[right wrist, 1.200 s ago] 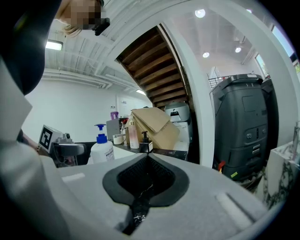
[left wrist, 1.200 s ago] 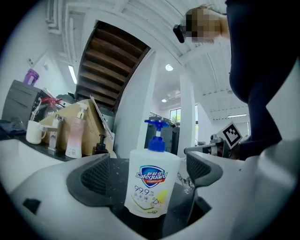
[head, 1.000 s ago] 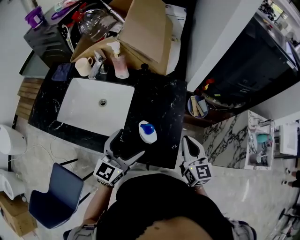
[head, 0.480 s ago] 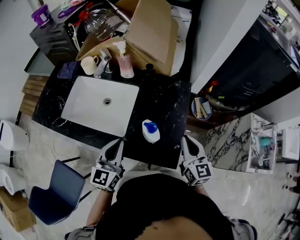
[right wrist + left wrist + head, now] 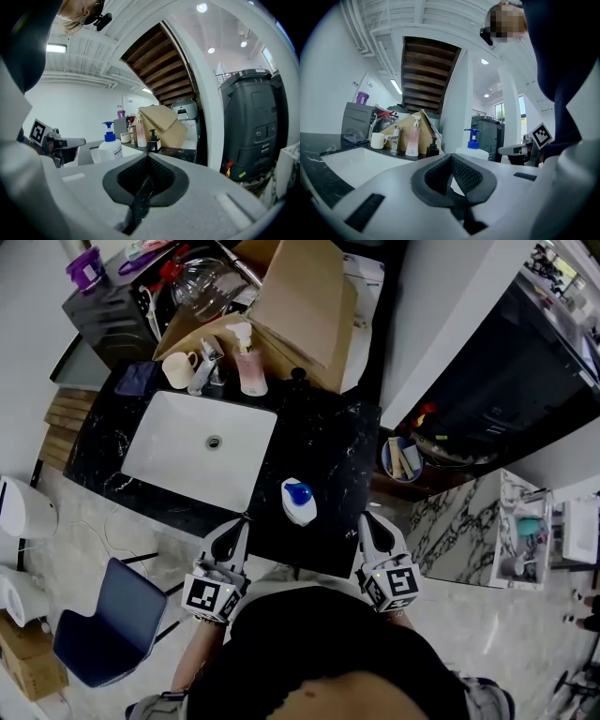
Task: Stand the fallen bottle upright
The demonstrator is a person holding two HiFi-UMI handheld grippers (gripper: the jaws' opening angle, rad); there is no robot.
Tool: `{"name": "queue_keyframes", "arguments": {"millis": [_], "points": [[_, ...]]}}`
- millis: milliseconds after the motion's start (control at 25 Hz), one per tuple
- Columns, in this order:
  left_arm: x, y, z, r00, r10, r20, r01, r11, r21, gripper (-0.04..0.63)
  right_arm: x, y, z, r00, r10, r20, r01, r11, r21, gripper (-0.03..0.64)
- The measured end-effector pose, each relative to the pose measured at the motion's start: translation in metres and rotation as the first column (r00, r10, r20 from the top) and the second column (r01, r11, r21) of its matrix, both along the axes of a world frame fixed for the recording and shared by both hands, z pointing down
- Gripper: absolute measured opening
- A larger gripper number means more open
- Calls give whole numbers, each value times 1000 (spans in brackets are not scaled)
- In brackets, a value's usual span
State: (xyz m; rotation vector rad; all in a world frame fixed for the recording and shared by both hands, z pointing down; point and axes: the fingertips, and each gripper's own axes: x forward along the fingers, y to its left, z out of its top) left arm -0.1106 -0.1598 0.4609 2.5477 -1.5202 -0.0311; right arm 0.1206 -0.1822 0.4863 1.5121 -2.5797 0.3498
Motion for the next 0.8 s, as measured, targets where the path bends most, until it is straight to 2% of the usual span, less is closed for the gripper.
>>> {"name": "queue_keyframes", "arguments": {"millis": [280, 800], "points": [[3, 2, 8, 999, 3, 40, -1, 999, -37, 3, 2, 2, 0, 1000, -3, -4, 3, 1000, -2, 5], [12, -4, 5, 1000, -5, 26, 5, 1000, -10, 3, 8, 4, 4, 1000, -2, -10, 2, 1000, -13, 5]]}}
